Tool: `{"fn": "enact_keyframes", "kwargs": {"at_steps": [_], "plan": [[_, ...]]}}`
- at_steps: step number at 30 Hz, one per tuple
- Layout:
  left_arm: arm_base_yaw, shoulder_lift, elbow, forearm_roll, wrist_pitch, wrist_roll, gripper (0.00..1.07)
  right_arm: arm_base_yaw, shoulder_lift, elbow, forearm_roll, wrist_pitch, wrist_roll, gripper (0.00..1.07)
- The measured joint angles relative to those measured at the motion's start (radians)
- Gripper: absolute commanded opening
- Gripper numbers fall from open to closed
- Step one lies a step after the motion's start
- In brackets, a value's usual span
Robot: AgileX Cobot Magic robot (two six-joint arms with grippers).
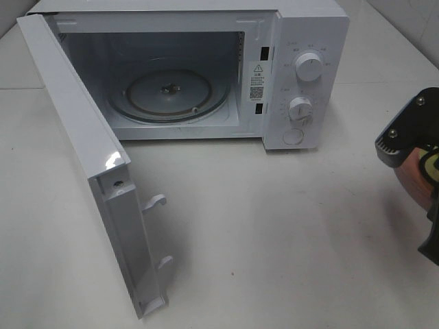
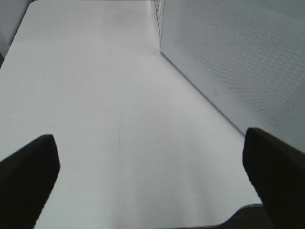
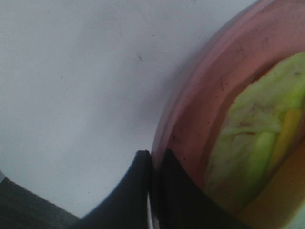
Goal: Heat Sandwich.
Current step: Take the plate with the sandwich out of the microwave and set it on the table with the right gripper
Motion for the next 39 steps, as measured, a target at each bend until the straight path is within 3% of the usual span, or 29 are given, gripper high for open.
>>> {"fn": "enact_keyframes", "kwargs": {"at_steps": [10, 20, 39], "plan": [[0.000, 0.000, 0.000, 0.000, 0.000, 0.000, 1.00, -0.130, 0.011, 0.000, -0.024, -0.079, 0.000, 0.00], [0.000, 0.000, 0.000, 0.000, 0.000, 0.000, 1.00, -0.237, 0.136, 0.002, -0.063, -0.145, 0.050, 0.01], [0.000, 0.000, 0.000, 0.000, 0.000, 0.000, 1.00, -0.259, 0.347, 0.002, -0.215, -0.246, 0.237, 0.00]]}}
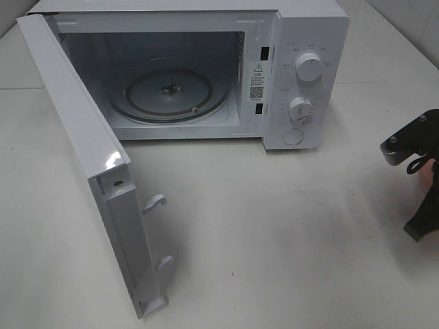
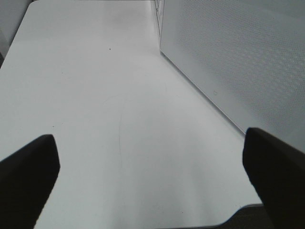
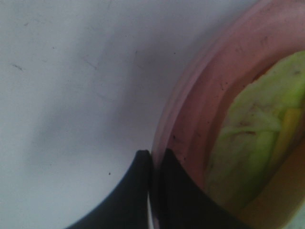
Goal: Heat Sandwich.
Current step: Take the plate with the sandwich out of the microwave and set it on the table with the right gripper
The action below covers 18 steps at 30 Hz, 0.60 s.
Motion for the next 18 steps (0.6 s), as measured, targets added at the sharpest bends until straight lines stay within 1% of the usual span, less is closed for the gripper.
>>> {"fn": "enact_keyframes", "kwargs": {"at_steps": [18], "plan": [[0.000, 0.000, 0.000, 0.000, 0.000, 0.000, 1.00, 0.000, 0.124, 0.000, -0.025, -0.091, 0.048, 0.00]]}}
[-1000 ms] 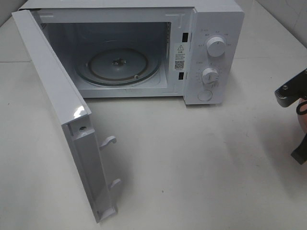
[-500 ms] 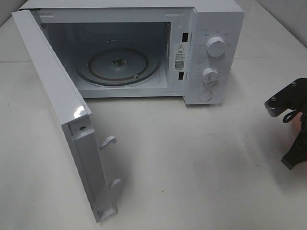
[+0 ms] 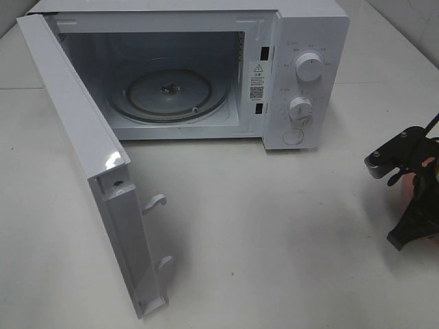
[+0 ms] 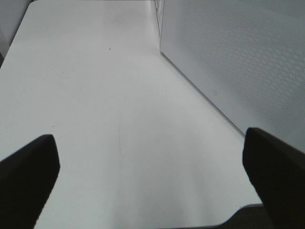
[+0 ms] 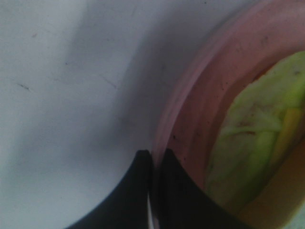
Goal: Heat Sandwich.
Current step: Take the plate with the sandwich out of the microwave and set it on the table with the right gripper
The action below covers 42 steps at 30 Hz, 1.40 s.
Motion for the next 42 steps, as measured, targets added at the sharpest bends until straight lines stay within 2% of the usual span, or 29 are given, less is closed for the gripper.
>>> {"fn": "enact_keyframes", "kwargs": {"at_steps": [16, 24, 29, 31, 33, 36, 42], "plan": [[0.000, 0.000, 0.000, 0.000, 0.000, 0.000, 1.00, 0.000, 0.043, -0.001, -0.002, -0.033, 0.003, 0.04], [0.000, 0.000, 0.000, 0.000, 0.000, 0.000, 1.00, 0.000, 0.043, -0.001, -0.008, -0.033, 0.004, 0.11], [0.000, 0.000, 0.000, 0.000, 0.000, 0.000, 1.00, 0.000, 0.043, -0.001, -0.009, -0.033, 0.004, 0.25], [0.000, 0.000, 0.000, 0.000, 0.000, 0.000, 1.00, 0.000, 0.043, -0.001, -0.009, -0.032, 0.004, 0.37], [0.000, 0.000, 0.000, 0.000, 0.000, 0.000, 1.00, 0.000, 0.043, -0.001, -0.009, -0.032, 0.004, 0.40], [0.000, 0.000, 0.000, 0.000, 0.000, 0.000, 1.00, 0.000, 0.043, -0.001, -0.009, -0.031, 0.004, 0.54], [0.000, 0.000, 0.000, 0.000, 0.000, 0.000, 1.00, 0.000, 0.028, -0.001, 0.012, -0.031, 0.004, 0.66]]}}
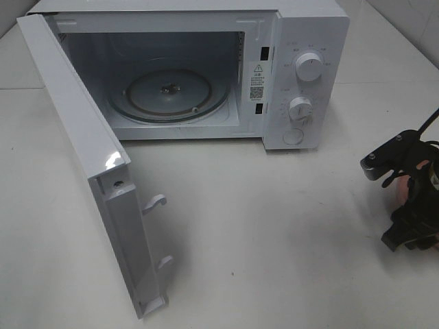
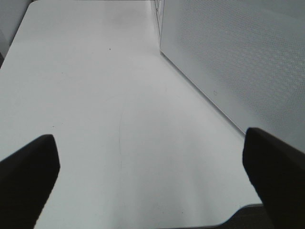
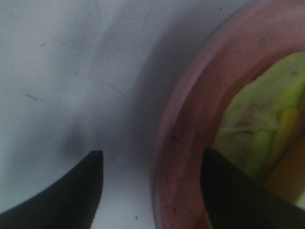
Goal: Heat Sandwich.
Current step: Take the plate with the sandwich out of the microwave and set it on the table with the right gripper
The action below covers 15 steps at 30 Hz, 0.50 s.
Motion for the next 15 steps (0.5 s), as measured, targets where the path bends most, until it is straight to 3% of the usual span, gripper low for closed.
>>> {"fn": "enact_keyframes", "kwargs": {"at_steps": [5, 15], "plan": [[0.000, 0.000, 0.000, 0.000, 0.000, 0.000, 1.00, 0.000, -0.055, 0.000, 0.029, 0.001, 0.000, 0.75], [0.000, 0.000, 0.000, 0.000, 0.000, 0.000, 1.00, 0.000, -0.193, 0.000, 0.115, 0.049, 0.000, 0.75]]}}
